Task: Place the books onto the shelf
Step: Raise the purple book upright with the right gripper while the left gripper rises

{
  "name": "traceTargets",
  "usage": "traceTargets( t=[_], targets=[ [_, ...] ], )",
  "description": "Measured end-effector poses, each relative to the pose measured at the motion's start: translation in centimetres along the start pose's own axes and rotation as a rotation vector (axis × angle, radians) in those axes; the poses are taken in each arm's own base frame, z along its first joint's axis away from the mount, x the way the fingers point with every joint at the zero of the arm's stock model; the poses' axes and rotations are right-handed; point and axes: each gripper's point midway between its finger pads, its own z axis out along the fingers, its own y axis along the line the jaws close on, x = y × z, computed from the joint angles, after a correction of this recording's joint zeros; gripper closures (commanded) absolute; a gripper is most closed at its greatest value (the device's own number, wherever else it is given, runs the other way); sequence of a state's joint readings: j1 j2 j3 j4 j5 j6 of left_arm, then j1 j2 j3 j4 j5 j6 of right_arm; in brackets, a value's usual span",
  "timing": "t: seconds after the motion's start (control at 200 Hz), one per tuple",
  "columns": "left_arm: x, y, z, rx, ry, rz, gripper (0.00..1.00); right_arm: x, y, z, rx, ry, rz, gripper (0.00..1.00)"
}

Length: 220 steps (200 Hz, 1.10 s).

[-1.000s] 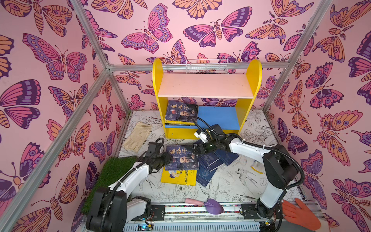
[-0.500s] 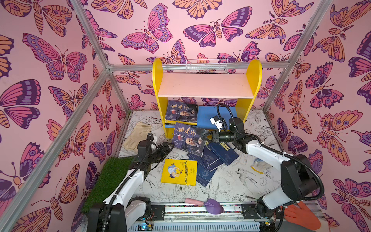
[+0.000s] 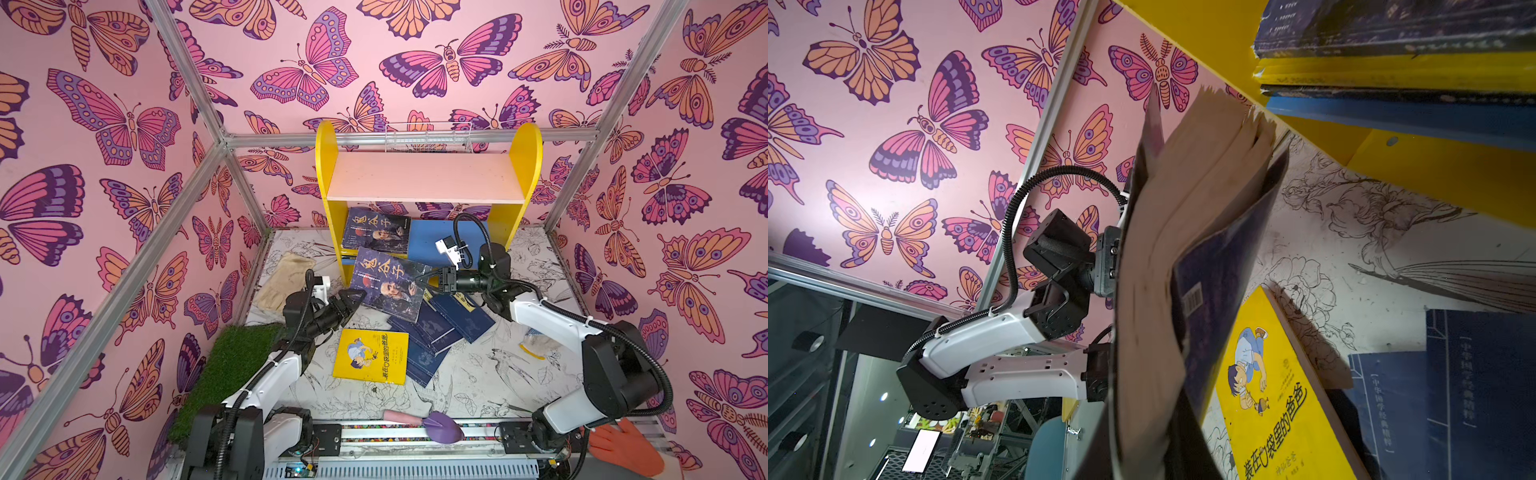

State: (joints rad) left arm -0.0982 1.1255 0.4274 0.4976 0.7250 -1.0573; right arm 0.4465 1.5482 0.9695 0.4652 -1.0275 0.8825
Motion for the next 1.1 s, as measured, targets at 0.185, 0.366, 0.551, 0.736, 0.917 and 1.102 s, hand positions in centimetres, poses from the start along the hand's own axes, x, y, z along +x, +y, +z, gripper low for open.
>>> traceTargets(
  t=[0.185, 0.366, 0.551, 0.736, 0.917, 1.102],
  targets=[
    [-0.2, -0.9, 0.0, 0.038, -0.007, 0.001, 0.79, 0.5, -0.3, 0.2, 0.006, 0.014, 0.002, 1.00],
    [-0.5, -2.1, -0.2, 0.082, -0.023, 0.020, 0.93, 0.4, -4.4, -0.6, 0.158, -0.021, 0.056, 0.84],
    [0.1, -3.1, -1.0, 0.144, -0.052, 0.072, 1.00, -0.1, -6.9, -1.8, 0.266, -0.068, 0.102, 0.50],
    [0.4, -2.8, -1.8, 0.198, -0.110, 0.070, 1.00, 0.3, -7.4, -2.1, 0.261, -0.082, 0.114, 0.45],
    [-1.2, -4.7, -2.4, 0.264, -0.202, 0.092, 1.00, 2.5, -6.9, -1.7, 0.178, -0.040, 0.157, 0.46],
    [-2.4, -6.2, -2.9, 0.307, -0.262, 0.116, 1.00, 3.5, -4.4, -0.3, 0.077, 0.013, 0.122, 0.47]
  ],
)
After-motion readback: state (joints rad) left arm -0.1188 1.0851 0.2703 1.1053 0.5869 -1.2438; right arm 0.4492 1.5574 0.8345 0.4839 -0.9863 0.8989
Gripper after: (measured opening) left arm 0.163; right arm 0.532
